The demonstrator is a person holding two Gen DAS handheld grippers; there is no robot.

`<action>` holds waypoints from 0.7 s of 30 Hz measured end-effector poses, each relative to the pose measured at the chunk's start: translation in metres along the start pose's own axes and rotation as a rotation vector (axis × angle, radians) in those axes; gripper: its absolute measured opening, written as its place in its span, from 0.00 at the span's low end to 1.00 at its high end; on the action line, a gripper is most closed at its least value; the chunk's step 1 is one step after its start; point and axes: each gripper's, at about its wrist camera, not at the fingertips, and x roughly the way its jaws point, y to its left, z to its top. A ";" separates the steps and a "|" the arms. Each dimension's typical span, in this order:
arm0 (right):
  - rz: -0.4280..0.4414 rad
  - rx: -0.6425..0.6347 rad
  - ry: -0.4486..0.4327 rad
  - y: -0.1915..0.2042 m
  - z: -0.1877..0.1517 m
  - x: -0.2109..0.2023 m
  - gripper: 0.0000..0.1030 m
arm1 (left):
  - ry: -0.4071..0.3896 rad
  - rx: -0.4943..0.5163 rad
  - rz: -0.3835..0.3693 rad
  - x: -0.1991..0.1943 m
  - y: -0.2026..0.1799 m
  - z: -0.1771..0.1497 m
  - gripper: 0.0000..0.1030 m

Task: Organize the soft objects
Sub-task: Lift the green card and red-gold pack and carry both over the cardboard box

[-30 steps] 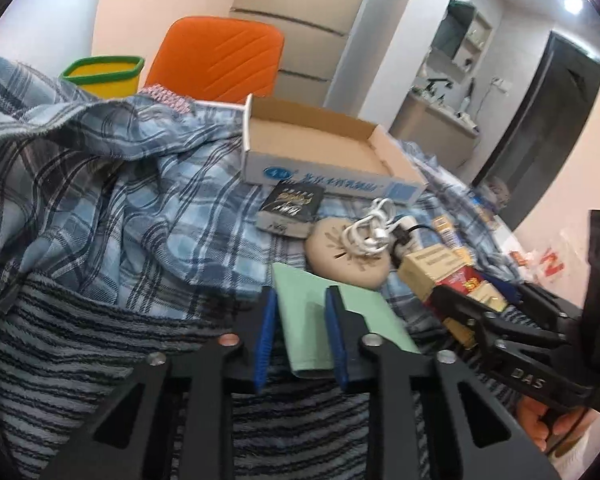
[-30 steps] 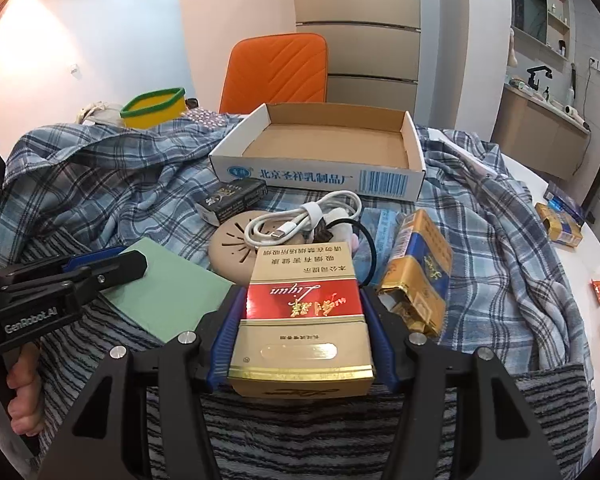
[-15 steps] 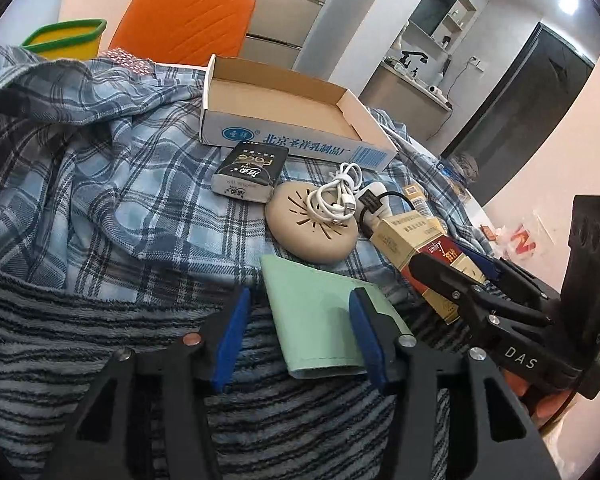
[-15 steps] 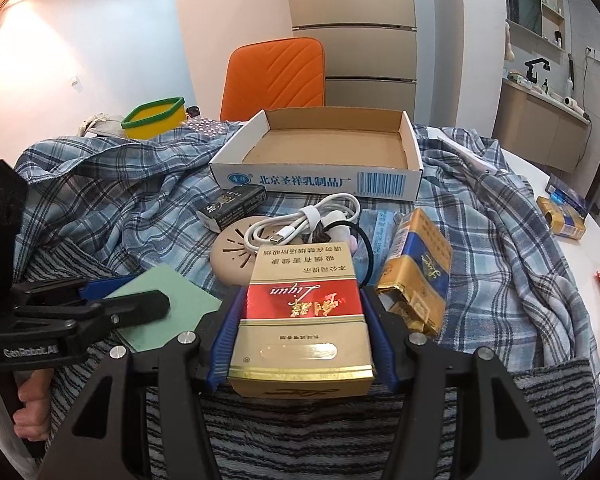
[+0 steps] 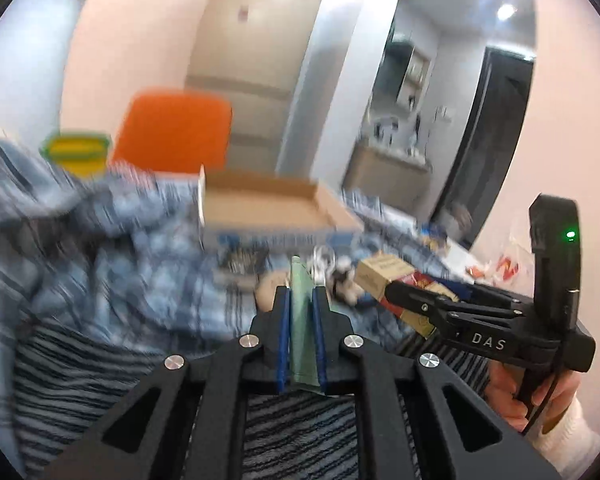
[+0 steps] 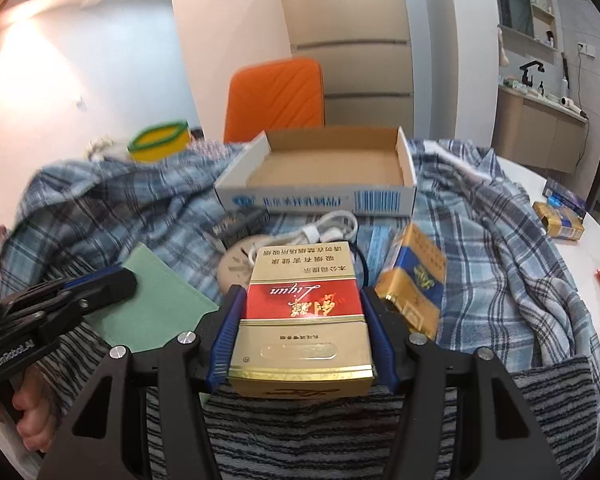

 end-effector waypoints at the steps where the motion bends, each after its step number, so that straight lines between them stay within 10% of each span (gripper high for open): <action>1: 0.004 0.008 -0.026 -0.001 0.000 -0.005 0.55 | -0.050 0.016 0.020 -0.010 -0.004 0.000 0.11; 7: 0.008 0.040 -0.085 -0.004 0.003 -0.013 0.55 | -0.176 0.130 0.244 -0.032 -0.024 0.005 0.10; 21: 0.007 0.029 -0.055 -0.005 0.002 -0.008 0.55 | 0.037 0.134 0.204 0.009 -0.024 -0.004 0.11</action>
